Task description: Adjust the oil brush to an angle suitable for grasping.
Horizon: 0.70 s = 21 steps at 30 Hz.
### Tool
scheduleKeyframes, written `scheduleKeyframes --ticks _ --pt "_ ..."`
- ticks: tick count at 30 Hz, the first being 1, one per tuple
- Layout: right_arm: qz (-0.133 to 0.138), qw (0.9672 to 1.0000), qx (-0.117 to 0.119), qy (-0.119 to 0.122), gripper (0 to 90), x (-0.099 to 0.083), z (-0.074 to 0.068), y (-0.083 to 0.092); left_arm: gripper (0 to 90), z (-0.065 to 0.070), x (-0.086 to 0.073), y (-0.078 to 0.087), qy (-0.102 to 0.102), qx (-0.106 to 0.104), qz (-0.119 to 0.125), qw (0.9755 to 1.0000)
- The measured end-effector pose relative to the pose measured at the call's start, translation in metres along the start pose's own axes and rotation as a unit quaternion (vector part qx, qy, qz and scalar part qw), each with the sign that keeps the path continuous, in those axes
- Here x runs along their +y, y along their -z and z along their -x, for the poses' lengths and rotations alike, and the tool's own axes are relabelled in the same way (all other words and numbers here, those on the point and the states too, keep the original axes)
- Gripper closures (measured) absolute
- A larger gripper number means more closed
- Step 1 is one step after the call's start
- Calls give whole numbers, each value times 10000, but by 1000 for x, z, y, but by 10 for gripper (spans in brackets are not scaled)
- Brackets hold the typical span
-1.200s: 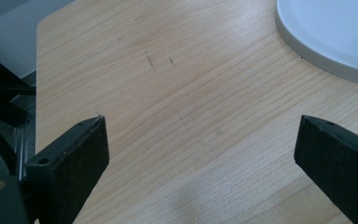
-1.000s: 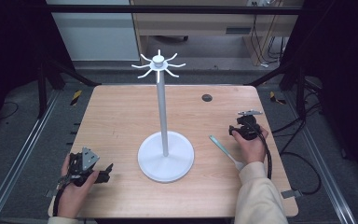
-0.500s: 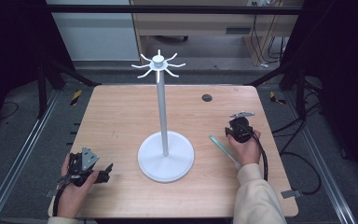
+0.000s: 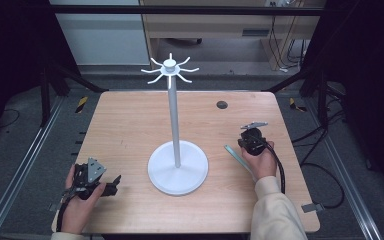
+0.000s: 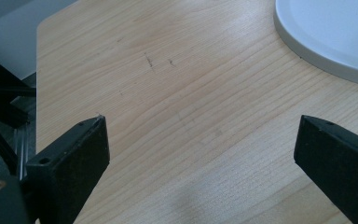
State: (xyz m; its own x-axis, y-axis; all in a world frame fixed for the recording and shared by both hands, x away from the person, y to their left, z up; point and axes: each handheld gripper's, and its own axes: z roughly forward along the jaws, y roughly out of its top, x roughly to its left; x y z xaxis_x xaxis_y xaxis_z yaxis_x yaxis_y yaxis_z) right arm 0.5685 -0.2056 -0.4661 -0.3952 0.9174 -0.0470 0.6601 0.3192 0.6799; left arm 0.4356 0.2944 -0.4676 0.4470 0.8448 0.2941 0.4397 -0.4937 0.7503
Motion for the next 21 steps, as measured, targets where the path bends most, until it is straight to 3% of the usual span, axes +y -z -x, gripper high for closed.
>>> scheduleKeyframes --ticks 12,21 --pt "-178 9992 321 134 900 0 -8 -3 27 0 0 -1 26 0 20 10000" --pt "-374 9984 368 204 900 -3 -10 -9 28 0 0 0 -13 -14 -12 10000"
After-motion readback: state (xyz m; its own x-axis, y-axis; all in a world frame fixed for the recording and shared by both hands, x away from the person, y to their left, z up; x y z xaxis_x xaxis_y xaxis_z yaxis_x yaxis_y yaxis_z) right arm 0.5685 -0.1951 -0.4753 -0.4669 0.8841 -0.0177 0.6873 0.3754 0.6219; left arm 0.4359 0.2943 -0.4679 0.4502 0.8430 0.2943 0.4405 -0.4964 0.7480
